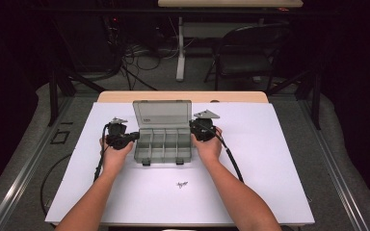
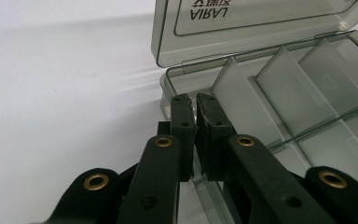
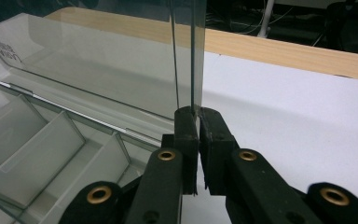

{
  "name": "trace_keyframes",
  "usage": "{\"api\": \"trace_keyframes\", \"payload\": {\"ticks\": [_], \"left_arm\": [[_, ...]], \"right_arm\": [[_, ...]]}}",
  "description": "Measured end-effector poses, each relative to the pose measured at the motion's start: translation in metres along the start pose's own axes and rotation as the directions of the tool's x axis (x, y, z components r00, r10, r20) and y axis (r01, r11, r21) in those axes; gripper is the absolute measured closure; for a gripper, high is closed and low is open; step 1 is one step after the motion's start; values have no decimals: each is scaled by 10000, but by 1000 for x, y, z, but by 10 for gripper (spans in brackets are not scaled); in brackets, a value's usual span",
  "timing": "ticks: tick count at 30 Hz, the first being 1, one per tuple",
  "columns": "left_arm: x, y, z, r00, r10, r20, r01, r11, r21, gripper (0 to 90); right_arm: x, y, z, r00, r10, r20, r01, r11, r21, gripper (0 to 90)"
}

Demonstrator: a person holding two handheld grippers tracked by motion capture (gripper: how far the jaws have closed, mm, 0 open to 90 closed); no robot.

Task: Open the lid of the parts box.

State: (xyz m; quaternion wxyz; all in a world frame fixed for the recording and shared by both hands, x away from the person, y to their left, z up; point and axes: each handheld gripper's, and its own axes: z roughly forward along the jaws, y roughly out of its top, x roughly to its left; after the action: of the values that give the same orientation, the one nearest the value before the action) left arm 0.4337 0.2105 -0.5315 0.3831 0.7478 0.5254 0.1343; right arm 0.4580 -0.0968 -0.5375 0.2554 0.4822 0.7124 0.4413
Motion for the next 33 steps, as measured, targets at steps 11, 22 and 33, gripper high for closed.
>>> {"api": "trace_keyframes", "payload": {"ticks": [11,22,33], "left_arm": [[0,0,1,10000,-21,-61,21,9999,-105,860],[-1,-1,1,9999,-87,-86,86,9998,-151,861],[-1,-2,1,9996,-281,-54,280,9993,-235,861]], "right_arm": [[-2,0,3,9996,272,74,-271,9996,-57,863],[-10,1,6,9954,891,-351,-891,9960,34,874],[-9,5,10,9945,1020,-228,-1013,9944,307,878]]}}
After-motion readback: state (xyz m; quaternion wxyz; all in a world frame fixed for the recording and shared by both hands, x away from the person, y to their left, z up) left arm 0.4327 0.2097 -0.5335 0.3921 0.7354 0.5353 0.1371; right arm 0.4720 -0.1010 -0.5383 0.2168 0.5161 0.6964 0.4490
